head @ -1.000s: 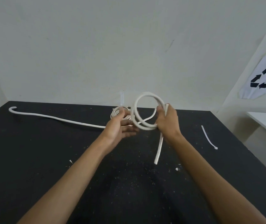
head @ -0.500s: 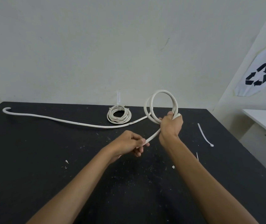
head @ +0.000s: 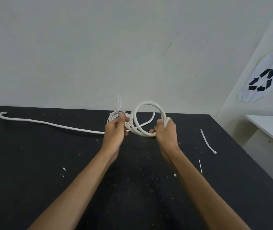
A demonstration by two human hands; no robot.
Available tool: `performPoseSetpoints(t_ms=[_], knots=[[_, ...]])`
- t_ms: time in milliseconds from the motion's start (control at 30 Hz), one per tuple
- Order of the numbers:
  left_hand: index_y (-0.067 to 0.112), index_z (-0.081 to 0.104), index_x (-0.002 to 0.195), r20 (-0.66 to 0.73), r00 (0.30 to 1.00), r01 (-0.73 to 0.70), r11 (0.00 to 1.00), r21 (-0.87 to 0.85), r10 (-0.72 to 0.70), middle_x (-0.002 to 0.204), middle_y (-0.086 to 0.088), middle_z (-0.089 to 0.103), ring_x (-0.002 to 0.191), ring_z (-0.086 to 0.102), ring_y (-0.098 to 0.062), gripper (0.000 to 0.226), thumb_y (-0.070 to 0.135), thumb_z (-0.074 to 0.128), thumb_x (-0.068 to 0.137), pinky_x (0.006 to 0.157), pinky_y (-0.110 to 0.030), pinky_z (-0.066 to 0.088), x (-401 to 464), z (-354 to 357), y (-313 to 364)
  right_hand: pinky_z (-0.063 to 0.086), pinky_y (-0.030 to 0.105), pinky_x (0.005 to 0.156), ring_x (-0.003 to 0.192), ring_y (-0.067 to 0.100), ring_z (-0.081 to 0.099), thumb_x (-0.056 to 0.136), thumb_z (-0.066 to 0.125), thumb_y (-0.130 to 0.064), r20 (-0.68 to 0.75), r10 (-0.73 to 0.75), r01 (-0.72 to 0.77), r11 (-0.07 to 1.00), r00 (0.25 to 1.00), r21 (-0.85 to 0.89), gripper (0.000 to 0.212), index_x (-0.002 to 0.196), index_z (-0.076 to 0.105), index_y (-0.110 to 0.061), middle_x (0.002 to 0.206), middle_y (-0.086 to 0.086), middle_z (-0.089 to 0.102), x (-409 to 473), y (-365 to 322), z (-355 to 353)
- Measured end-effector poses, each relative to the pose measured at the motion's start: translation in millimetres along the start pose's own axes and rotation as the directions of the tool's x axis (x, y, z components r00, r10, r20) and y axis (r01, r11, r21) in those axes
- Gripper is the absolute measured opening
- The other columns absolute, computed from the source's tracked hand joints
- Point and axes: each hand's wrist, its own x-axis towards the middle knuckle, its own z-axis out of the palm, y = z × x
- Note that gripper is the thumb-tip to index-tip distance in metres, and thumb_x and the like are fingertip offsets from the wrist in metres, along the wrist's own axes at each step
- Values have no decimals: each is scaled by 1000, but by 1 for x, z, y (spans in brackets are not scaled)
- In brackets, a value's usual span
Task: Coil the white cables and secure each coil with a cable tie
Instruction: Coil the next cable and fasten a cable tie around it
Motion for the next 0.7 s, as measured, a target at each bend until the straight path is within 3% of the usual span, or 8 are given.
performPoseSetpoints(t_ms=[100, 167, 233, 333, 433, 500, 600, 700], knots=[[-3, 74, 112, -46, 998, 35, 962, -269, -49, 72, -6, 71, 66, 69, -12, 68, 49, 29, 115, 71, -26, 55, -8, 11, 4, 56, 31, 66, 55, 5, 65, 114, 45, -20, -13, 6, -5, 997, 1000, 79, 17, 101, 53, -14, 71, 0, 58, -7, -6, 14], [0, 75, 109, -45, 995, 73, 946, -315, -92, 92, -13, 79, 88, 78, -21, 74, 53, 24, 115, 84, -37, 61, -9, 13, 6, 53, 26, 63, 57, 7, 64, 115, 44, -22, -33, 18, -14, 994, 999, 109, 18, 102, 53, -13, 71, 0, 59, -12, -9, 20], [0, 74, 104, 6, 993, 108, 923, -370, -114, 93, -16, 78, 92, 77, -28, 78, 55, 20, 114, 92, -46, 62, -7, 10, 12, 52, 25, 61, 62, 10, 64, 115, 44, -23, -43, 31, -26, 993, 999, 112, 19, 105, 53, -11, 77, 3, 60, -15, -10, 24], [0, 68, 97, 142, 981, 184, 863, -470, -132, 69, -17, 66, 69, 72, -30, 78, 55, 16, 113, 73, -42, 64, -7, 5, 23, 54, 30, 61, 69, 15, 62, 115, 43, -24, -26, 7, -7, 1000, 1000, 23, 18, 108, 54, -11, 82, 7, 62, -19, -8, 25], [4, 63, 91, 204, 965, 240, 867, -436, -164, 53, -11, 48, 47, 53, -25, 69, 54, 21, 114, 63, -41, 55, -8, -1, 28, 51, 35, 57, 67, 15, 56, 114, 44, -26, 47, -55, 61, 990, 997, -128, 19, 103, 53, -14, 83, 6, 62, -22, -2, 24], [5, 60, 87, 251, 948, 286, 875, -391, -197, 49, -8, 38, 42, 41, -22, 68, 55, 22, 114, 59, -37, 51, -9, -4, 27, 57, 48, 61, 65, 17, 57, 114, 44, -26, 108, -75, 95, 976, 991, -193, 20, 99, 51, -15, 80, 6, 61, -22, 0, 22], [7, 57, 83, 252, 938, 322, 873, -366, -240, 45, -6, 30, 37, 31, -19, 61, 48, 26, 115, 53, -34, 47, -13, -2, 28, 59, 56, 62, 63, 22, 59, 113, 43, -29, 174, -86, 137, 942, 981, -307, 20, 98, 49, -18, 80, 10, 67, -21, 0, 18], [13, 48, 75, 168, 952, 302, 875, -378, -255, 42, -2, 21, 33, 20, -16, 53, 44, 30, 114, 44, -28, 37, -14, 4, 26, 57, 49, 59, 63, 21, 59, 113, 43, -28, 178, -105, 164, 919, 978, -359, 19, 100, 50, -16, 86, 16, 71, -22, -1, 16]])
